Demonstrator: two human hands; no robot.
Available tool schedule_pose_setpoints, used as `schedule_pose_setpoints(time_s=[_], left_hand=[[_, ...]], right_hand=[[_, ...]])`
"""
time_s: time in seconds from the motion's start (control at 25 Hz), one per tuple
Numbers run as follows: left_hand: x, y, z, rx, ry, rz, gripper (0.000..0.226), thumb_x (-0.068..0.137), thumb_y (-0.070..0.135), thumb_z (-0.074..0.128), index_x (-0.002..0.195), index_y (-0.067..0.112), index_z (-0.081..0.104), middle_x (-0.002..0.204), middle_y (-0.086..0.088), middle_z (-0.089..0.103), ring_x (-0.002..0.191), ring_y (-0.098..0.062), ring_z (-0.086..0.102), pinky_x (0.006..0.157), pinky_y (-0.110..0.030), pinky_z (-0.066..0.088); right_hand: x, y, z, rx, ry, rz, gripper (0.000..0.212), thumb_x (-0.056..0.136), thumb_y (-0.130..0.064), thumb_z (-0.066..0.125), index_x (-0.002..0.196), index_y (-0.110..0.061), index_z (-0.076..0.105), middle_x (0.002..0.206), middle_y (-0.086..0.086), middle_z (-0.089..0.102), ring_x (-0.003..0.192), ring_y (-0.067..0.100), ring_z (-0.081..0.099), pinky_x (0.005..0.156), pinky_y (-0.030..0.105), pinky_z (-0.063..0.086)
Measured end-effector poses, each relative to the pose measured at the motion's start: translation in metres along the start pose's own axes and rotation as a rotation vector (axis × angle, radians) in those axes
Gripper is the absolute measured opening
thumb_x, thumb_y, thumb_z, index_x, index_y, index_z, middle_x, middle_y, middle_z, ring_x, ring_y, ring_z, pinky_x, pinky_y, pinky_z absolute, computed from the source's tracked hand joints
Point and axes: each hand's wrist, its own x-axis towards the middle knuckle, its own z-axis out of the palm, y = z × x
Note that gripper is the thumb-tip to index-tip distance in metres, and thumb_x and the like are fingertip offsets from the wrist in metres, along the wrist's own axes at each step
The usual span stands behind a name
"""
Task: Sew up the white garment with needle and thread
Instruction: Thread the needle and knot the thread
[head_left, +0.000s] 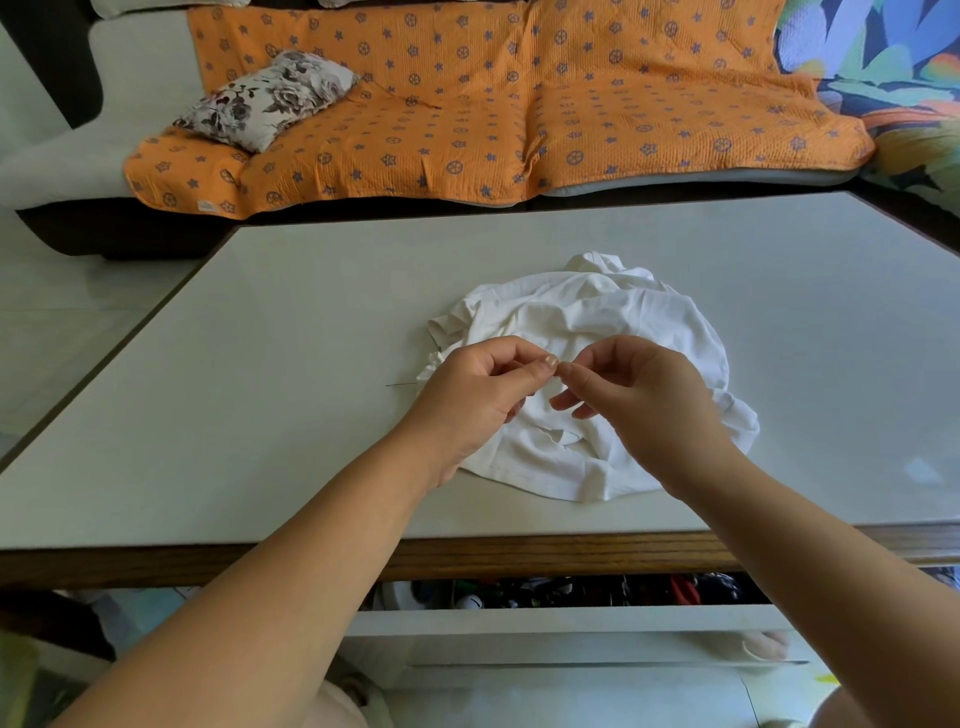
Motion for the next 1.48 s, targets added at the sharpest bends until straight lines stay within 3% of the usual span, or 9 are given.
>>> schedule_pose_setpoints(time_s=[0.28, 0.36, 0.48, 0.64, 0.84, 0.96, 1.12, 1.32, 1.48], left_hand=[[0.0, 0.0, -0.001, 0.033, 0.005, 0.008, 0.012, 0.091, 0.028, 0.066, 0.089, 0.024, 0.078, 0.059, 0.014, 0.053, 0.061, -0.006, 0.044, 0.066, -0.022, 0.041], [-0.001, 0.001, -0.002, 0.078, 0.013, 0.013, 0.014, 0.092, 0.027, 0.065, 0.095, 0.021, 0.077, 0.055, 0.021, 0.055, 0.058, 0.001, 0.047, 0.066, -0.017, 0.041], [-0.002, 0.003, 0.0, 0.211, 0.047, 0.061, 0.014, 0.093, 0.026, 0.065, 0.097, 0.02, 0.077, 0.055, 0.028, 0.058, 0.06, 0.011, 0.053, 0.063, -0.006, 0.039], [-0.002, 0.003, -0.002, 0.251, 0.057, 0.066, 0.013, 0.092, 0.029, 0.066, 0.094, 0.023, 0.077, 0.06, 0.029, 0.059, 0.063, 0.011, 0.053, 0.067, -0.011, 0.039], [-0.002, 0.006, -0.009, 0.244, -0.049, 0.019, 0.014, 0.093, 0.027, 0.064, 0.085, 0.025, 0.075, 0.055, 0.023, 0.054, 0.057, 0.004, 0.049, 0.07, -0.02, 0.039], [-0.001, 0.008, -0.017, 0.183, -0.174, -0.044, 0.02, 0.093, 0.016, 0.061, 0.078, 0.02, 0.073, 0.057, 0.017, 0.055, 0.06, -0.008, 0.041, 0.064, -0.022, 0.036], [0.003, 0.007, -0.024, 0.055, -0.3, -0.119, 0.014, 0.081, 0.014, 0.066, 0.072, 0.019, 0.075, 0.082, -0.013, 0.058, 0.063, -0.012, 0.038, 0.06, -0.02, 0.035], [0.006, 0.003, -0.03, 0.009, -0.36, -0.191, 0.01, 0.079, 0.021, 0.068, 0.078, 0.015, 0.077, 0.096, -0.015, 0.049, 0.066, -0.014, 0.038, 0.062, -0.02, 0.039], [0.007, 0.002, -0.031, -0.004, -0.369, -0.233, 0.013, 0.087, 0.014, 0.066, 0.079, 0.012, 0.077, 0.088, -0.016, 0.046, 0.063, -0.012, 0.04, 0.06, -0.019, 0.04]], right_hand=[[0.002, 0.003, -0.003, 0.047, -0.034, -0.054, 0.011, 0.087, -0.019, 0.073, 0.097, -0.017, 0.07, 0.083, -0.002, 0.076, 0.078, 0.007, 0.073, 0.075, 0.025, 0.057], [0.001, 0.004, -0.002, -0.016, 0.001, -0.091, 0.003, 0.086, -0.019, 0.074, 0.088, -0.021, 0.073, 0.077, -0.005, 0.076, 0.077, 0.004, 0.072, 0.075, 0.021, 0.056], [0.001, 0.009, -0.001, -0.136, 0.069, -0.195, 0.017, 0.085, -0.013, 0.074, 0.077, -0.027, 0.068, 0.075, -0.008, 0.073, 0.075, 0.002, 0.069, 0.07, 0.009, 0.05], [0.004, 0.018, 0.001, -0.271, 0.126, -0.447, 0.012, 0.083, -0.004, 0.075, 0.081, -0.015, 0.07, 0.08, -0.006, 0.068, 0.076, 0.006, 0.066, 0.071, 0.008, 0.05], [0.007, 0.022, 0.0, -0.419, 0.096, -0.741, 0.008, 0.085, -0.012, 0.067, 0.083, -0.005, 0.068, 0.101, 0.001, 0.068, 0.072, 0.014, 0.066, 0.064, 0.028, 0.056], [0.007, 0.02, -0.002, -0.449, 0.019, -0.802, 0.018, 0.086, -0.023, 0.058, 0.08, -0.007, 0.063, 0.11, 0.0, 0.068, 0.071, 0.01, 0.064, 0.065, 0.024, 0.054], [0.006, 0.02, -0.001, -0.446, -0.023, -0.879, 0.007, 0.084, -0.007, 0.066, 0.077, -0.007, 0.065, 0.101, 0.0, 0.07, 0.07, 0.011, 0.066, 0.065, 0.022, 0.054], [0.005, 0.019, 0.0, -0.405, -0.073, -0.874, 0.012, 0.08, 0.004, 0.072, 0.081, -0.007, 0.067, 0.09, 0.001, 0.071, 0.072, 0.013, 0.067, 0.066, 0.025, 0.056], [0.003, 0.017, -0.001, -0.379, -0.1, -0.819, 0.016, 0.08, 0.005, 0.071, 0.079, -0.01, 0.064, 0.083, -0.002, 0.07, 0.069, 0.01, 0.065, 0.065, 0.02, 0.053]])
